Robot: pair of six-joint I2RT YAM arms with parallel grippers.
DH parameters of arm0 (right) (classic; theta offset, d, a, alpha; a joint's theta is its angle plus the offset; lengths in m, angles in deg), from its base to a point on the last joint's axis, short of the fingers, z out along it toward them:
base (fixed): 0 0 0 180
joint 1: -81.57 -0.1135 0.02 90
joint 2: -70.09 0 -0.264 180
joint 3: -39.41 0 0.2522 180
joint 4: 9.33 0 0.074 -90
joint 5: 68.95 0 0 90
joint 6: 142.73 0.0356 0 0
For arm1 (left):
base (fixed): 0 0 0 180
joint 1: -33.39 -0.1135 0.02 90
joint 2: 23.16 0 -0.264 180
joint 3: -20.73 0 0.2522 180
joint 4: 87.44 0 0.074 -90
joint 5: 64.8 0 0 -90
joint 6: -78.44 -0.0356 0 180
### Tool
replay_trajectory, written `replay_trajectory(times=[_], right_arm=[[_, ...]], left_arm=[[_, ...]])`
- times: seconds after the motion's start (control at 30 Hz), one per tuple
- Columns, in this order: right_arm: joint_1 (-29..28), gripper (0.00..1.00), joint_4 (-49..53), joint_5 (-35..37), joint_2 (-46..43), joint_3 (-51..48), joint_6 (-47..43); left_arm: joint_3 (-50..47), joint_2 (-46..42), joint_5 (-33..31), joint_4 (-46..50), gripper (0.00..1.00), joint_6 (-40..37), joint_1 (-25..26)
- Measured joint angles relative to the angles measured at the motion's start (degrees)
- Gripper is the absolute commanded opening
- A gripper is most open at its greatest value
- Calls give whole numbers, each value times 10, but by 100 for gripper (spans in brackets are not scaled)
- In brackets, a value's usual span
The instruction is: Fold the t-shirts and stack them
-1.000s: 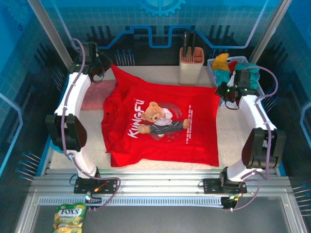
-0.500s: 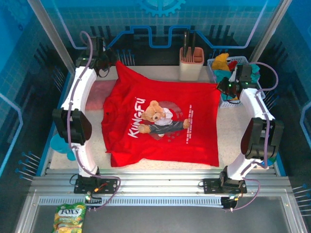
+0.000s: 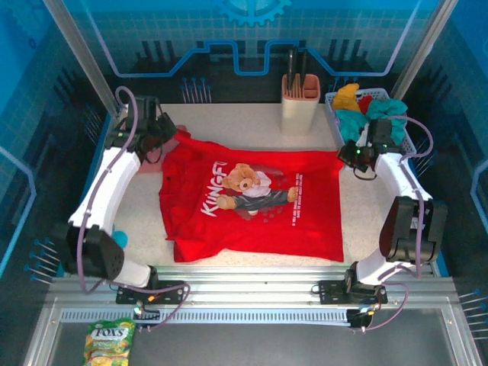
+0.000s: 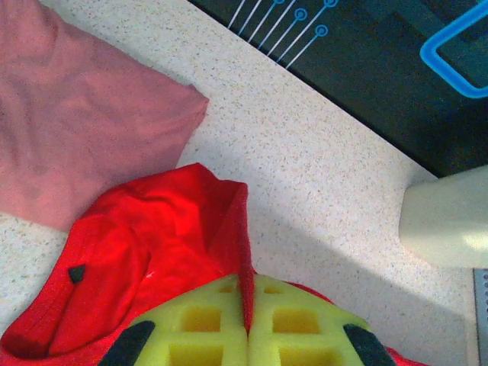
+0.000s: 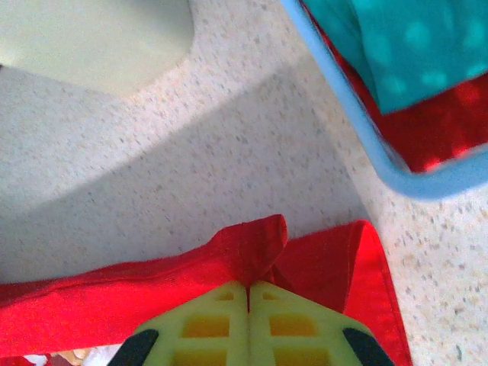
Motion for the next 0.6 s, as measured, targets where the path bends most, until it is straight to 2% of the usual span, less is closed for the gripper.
replay_trajectory(times=[0.23, 0.6], right_arm=[[0, 0, -5, 0, -2, -61, -2], [0, 0, -17, 17, -20, -122, -4]], left_arm=[[-113, -76, -33, 2, 0, 7, 10], [-189, -151, -85, 12, 0, 28, 56]])
